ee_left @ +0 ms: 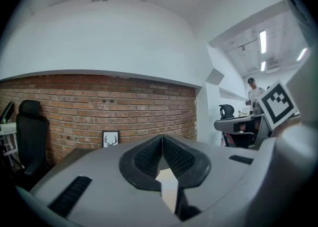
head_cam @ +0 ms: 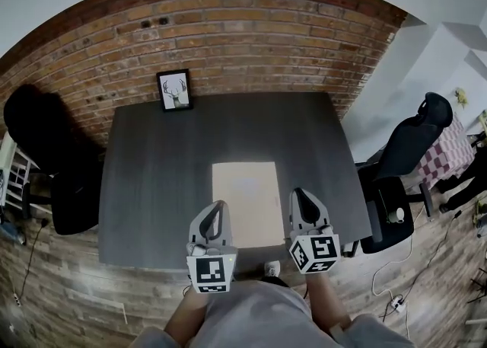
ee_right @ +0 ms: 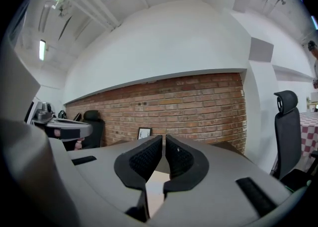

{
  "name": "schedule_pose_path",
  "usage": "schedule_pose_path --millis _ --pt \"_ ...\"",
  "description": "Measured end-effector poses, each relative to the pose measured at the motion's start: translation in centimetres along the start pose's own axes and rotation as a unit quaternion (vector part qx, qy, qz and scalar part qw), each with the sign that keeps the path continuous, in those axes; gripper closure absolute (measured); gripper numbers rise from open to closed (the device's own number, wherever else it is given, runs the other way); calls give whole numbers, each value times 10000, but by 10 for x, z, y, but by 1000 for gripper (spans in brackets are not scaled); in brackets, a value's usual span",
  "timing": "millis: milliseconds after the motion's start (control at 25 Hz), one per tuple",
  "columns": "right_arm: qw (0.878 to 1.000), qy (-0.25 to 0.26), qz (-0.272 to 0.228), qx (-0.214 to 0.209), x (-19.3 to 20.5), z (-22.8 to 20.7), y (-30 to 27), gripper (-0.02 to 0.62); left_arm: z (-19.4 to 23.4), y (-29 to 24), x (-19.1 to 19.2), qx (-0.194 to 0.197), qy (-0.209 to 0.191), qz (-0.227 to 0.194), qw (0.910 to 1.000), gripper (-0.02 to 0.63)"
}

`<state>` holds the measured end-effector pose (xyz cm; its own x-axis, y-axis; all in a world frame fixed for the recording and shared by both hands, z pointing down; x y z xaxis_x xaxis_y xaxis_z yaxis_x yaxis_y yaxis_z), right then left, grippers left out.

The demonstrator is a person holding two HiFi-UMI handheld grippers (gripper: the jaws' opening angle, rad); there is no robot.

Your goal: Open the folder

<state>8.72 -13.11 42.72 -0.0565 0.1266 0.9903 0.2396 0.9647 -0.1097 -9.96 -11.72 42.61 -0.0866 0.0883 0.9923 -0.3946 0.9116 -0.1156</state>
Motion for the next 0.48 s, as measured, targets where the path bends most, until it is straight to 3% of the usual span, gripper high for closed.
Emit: schedule_pose_path --millis 200,280,480 --pt "9991 -25 205 -362 4 -8 -20 590 -12 -10 3 -13 -16 43 10000 596" --pt "9982 -23 328 -500 10 -12 -26 577 -20 -17 6 28 -64 125 9999 499" --pt "9945 -42 772 -707 40 -25 -36 557 -38 -28 23 79 -265 389 9989 471"
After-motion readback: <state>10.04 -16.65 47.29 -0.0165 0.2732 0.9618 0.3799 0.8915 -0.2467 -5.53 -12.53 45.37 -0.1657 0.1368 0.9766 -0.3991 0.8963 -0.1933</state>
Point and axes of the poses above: the fingertips, and each gripper's own axes: y backward along the fingers, z to its left, x out of its underside, the point moved 1 cm from there along y, backward along the fingers, and after that the axes turned 3 degrees about -y, right-handed, at the moved point
